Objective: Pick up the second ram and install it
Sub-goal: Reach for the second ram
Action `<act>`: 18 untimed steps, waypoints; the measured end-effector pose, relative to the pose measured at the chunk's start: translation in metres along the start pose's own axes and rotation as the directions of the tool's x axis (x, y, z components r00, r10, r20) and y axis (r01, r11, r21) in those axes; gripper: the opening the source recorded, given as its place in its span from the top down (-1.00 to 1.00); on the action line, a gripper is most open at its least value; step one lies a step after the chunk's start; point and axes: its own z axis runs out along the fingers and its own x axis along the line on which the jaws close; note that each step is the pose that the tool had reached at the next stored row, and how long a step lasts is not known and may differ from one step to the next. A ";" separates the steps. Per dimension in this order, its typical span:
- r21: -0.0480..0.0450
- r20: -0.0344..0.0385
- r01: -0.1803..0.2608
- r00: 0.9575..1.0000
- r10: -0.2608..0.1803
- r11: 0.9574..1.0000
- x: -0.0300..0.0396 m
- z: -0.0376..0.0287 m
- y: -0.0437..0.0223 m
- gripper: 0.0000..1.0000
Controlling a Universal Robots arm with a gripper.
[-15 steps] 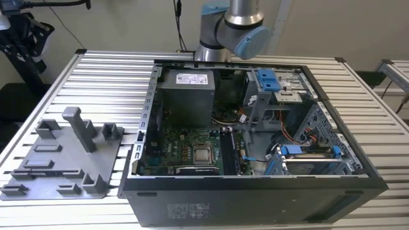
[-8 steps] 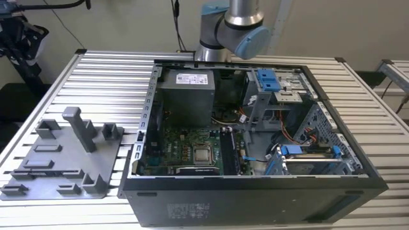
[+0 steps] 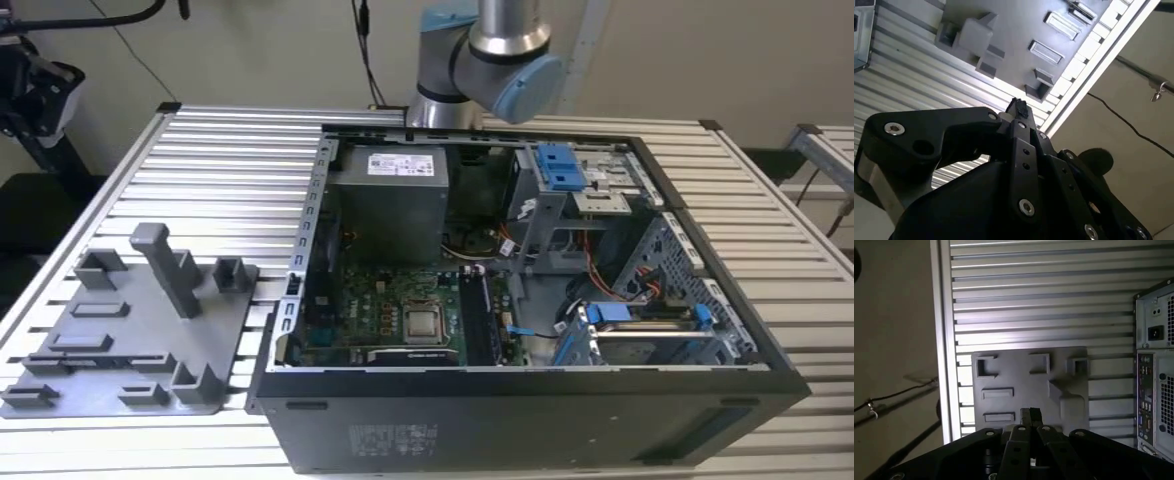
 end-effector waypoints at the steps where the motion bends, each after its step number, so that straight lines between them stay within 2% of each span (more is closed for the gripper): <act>1: 0.000 0.000 0.000 1.000 0.000 1.000 0.0006 -0.0001 -0.0022 0.79; 10: 0.000 0.001 0.003 1.000 -0.003 1.000 0.0010 -0.0006 -0.0269 0.79; 15: -0.001 0.002 0.048 0.999 -0.048 0.999 0.0010 -0.0009 -0.0297 0.79; 18: -0.001 0.002 0.056 0.998 -0.056 0.998 0.0018 -0.0008 -0.0344 0.79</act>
